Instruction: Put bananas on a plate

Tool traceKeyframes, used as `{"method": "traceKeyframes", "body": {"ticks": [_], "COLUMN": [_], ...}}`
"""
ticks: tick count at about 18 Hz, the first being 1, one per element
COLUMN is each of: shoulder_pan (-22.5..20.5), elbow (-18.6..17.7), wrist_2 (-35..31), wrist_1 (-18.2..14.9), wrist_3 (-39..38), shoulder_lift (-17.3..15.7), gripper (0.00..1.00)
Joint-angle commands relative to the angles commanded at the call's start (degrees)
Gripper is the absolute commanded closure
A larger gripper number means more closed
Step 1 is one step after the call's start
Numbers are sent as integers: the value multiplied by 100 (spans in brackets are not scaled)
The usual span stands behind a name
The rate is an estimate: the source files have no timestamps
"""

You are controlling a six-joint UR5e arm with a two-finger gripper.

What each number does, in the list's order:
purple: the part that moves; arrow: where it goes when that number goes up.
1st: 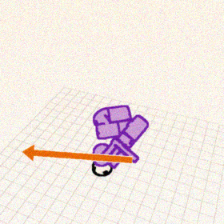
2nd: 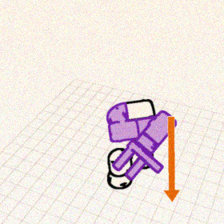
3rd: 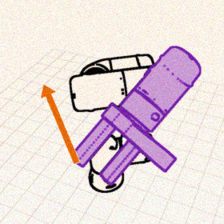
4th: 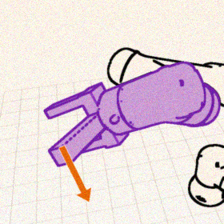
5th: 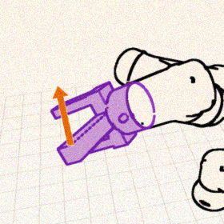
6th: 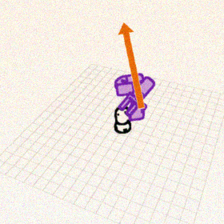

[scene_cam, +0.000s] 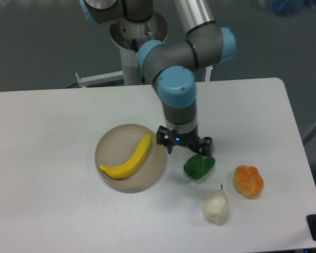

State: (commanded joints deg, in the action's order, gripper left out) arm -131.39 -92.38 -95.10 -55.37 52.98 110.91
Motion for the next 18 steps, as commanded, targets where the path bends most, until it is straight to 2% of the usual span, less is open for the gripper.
{"method": "traceKeyframes", "body": {"ticks": [3, 7, 12, 18], "shoulder_pan": [-176, -422, -423, -422], "elbow": [158, 255, 528, 554], "wrist_2": [0, -9, -18, -18], "wrist_1": [9, 26, 18, 26], "wrist_3": [413, 1345, 1399, 1408], "shoulder_lift": [53, 167, 352, 396], "gripper": [0, 0, 0, 0]}}
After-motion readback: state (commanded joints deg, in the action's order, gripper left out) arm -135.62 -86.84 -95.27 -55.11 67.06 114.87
